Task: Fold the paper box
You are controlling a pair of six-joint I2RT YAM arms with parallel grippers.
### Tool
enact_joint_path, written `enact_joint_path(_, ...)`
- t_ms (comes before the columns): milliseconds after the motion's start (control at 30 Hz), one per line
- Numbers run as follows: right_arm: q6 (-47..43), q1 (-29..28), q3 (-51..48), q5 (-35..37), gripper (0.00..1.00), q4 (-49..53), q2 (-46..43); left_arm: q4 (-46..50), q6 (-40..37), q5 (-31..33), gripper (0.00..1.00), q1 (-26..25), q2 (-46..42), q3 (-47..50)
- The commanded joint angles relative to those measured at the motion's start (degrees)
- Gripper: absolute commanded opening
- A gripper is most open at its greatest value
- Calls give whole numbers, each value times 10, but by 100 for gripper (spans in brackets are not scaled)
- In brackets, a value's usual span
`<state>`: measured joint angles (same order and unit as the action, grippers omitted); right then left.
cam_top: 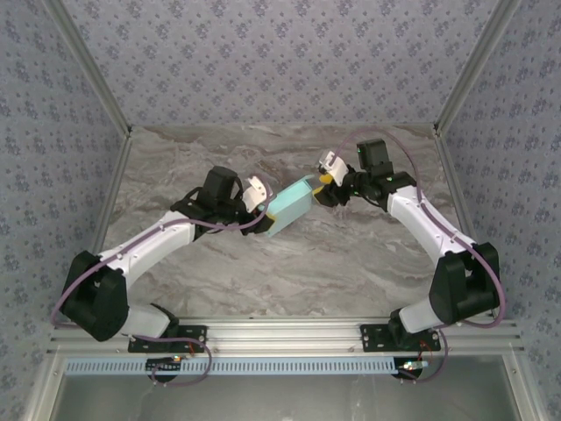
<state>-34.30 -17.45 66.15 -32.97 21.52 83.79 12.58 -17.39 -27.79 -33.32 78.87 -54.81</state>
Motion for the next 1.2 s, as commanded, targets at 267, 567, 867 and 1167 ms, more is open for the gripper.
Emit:
enact_joint_path(267, -55, -19, 54, -5, 42, 35, 19, 16, -14, -27, 11, 2, -25, -16)
enact_joint_path(567, -71, -33, 88, 27, 27, 62, 37, 13, -13, -33, 11, 2, -23, -13)
enact_joint_path(867, -89, -43, 107, 54, 36, 76, 52, 11, -12, -35, 10, 2, -22, -8)
enact_joint_path(1167, -105, -41, 117, 108, 44, 84, 59, 5, -8, -35, 10, 2, -23, -6)
